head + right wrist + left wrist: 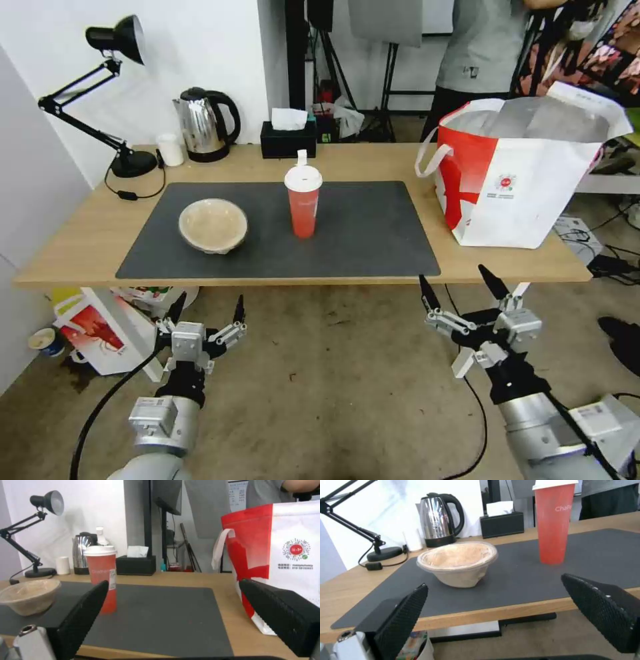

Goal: Pick up the trash from the table and place it into the takeout bag.

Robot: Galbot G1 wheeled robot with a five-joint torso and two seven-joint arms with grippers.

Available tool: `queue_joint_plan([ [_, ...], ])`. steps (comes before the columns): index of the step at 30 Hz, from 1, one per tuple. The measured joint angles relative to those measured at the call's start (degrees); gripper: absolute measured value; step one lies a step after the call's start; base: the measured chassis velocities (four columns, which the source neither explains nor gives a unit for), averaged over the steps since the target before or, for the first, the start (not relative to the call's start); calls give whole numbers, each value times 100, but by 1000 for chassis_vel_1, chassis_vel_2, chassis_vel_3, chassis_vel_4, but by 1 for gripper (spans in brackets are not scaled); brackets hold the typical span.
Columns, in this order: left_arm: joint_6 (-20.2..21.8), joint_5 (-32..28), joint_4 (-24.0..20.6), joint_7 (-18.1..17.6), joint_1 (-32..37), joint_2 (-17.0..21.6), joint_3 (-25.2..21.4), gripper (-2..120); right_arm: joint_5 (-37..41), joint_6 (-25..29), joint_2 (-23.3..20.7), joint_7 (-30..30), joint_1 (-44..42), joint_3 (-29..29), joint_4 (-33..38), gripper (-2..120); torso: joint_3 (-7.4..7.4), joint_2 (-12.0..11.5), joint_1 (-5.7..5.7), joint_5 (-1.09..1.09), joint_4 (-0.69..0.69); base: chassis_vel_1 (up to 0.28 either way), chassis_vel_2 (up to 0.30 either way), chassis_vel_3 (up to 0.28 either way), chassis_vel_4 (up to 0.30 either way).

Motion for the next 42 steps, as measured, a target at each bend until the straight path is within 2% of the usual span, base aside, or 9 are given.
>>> queue_joint_plan([
  [9, 0, 0, 0, 0, 0, 0, 0, 100, -210, 322, -5, 96, -123, -70, -209, 100, 0, 0, 0, 0, 0, 0, 0, 0, 0],
  [20, 0, 0, 0, 0, 0, 0, 0, 100, -590, 899, 192, 474, -215, -265, -525, 100, 0, 0, 0, 0, 0, 0, 0, 0, 0],
  [29, 0, 0, 0, 0, 0, 0, 0, 100, -886, 1593, 595, 710, -190, -406, -803, 100, 0, 0, 0, 0, 0, 0, 0, 0, 0],
  [42, 0, 0, 0, 0, 0, 0, 0, 100, -1020, 1742, 787, 763, -71, -386, -811, 100, 0, 0, 1, 0, 0, 0, 0, 0, 0],
])
